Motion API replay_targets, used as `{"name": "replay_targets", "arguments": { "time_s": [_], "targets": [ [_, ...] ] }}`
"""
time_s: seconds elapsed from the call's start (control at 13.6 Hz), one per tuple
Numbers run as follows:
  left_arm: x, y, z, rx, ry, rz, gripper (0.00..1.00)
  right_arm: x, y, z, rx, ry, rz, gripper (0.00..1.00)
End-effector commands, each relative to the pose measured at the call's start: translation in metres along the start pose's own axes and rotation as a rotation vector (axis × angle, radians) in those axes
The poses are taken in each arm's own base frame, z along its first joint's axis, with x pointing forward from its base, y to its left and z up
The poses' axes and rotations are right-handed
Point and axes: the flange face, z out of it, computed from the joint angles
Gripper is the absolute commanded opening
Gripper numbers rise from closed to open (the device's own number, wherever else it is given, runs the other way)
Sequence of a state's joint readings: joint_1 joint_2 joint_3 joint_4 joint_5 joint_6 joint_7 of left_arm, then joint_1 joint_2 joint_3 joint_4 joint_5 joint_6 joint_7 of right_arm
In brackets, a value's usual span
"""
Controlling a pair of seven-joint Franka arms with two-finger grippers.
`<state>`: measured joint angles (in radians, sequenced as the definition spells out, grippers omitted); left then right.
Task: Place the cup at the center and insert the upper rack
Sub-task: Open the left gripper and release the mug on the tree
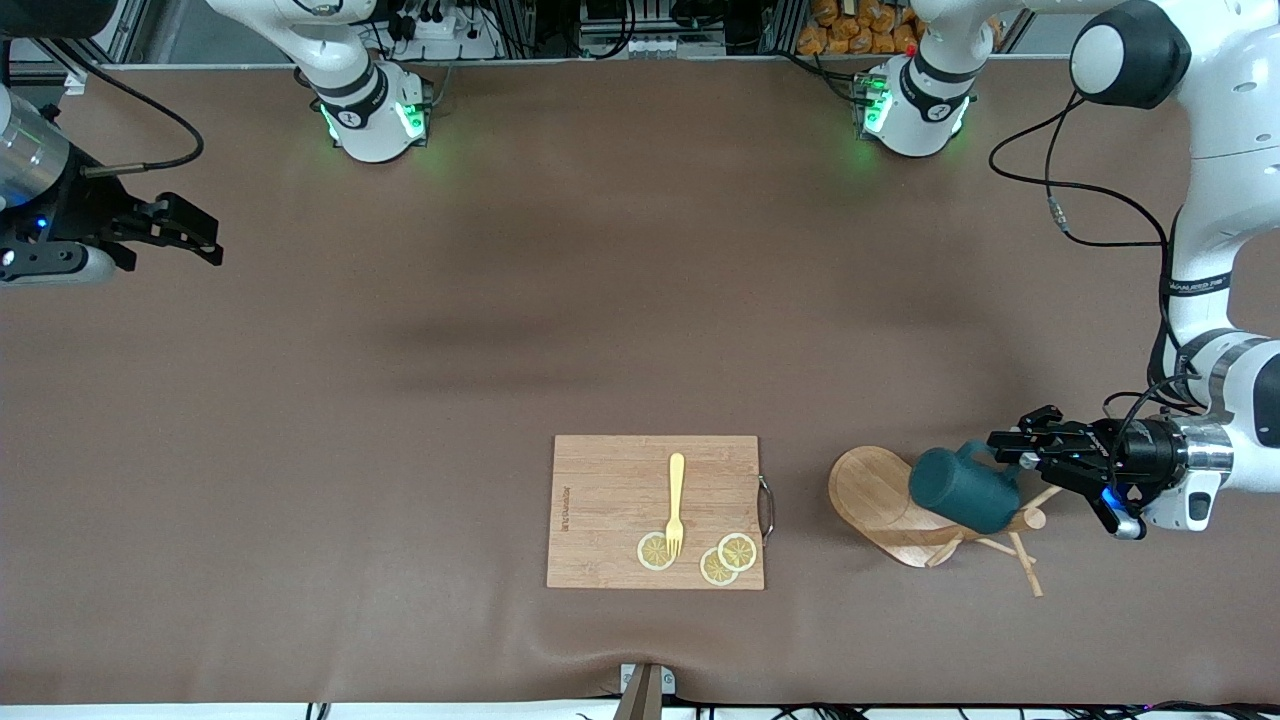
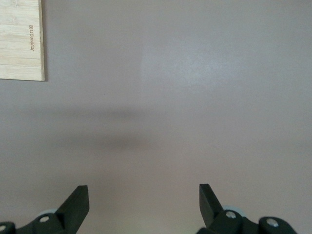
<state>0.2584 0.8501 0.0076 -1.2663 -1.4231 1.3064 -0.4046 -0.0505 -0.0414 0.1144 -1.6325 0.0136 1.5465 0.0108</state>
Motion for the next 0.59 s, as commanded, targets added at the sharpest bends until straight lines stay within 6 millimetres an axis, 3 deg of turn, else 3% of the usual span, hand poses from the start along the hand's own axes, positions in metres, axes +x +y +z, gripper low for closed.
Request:
{"name": "replay_targets", "arguments": {
  "time_s": [0.0, 0.37, 0.52],
  "targets": [
    [-0.004, 0.005, -0.001, -0.036, -0.033, 0.017, 0.52, -0.004, 0.003, -0.003, 0.004, 0.003, 0.005, 1.0],
    [-0.021, 0.02, 0.003, -0.047, -0.053, -0.043, 0.62, -0.005, 0.003, -0.004, 0.005, 0.001, 0.005, 1.0],
    [-0.034, 0.028, 0.002, -0.041, -0.06, -0.047, 0.8, -0.005, 0.003, -0.004, 0.005, 0.0, 0.005, 1.0]
  ]
}}
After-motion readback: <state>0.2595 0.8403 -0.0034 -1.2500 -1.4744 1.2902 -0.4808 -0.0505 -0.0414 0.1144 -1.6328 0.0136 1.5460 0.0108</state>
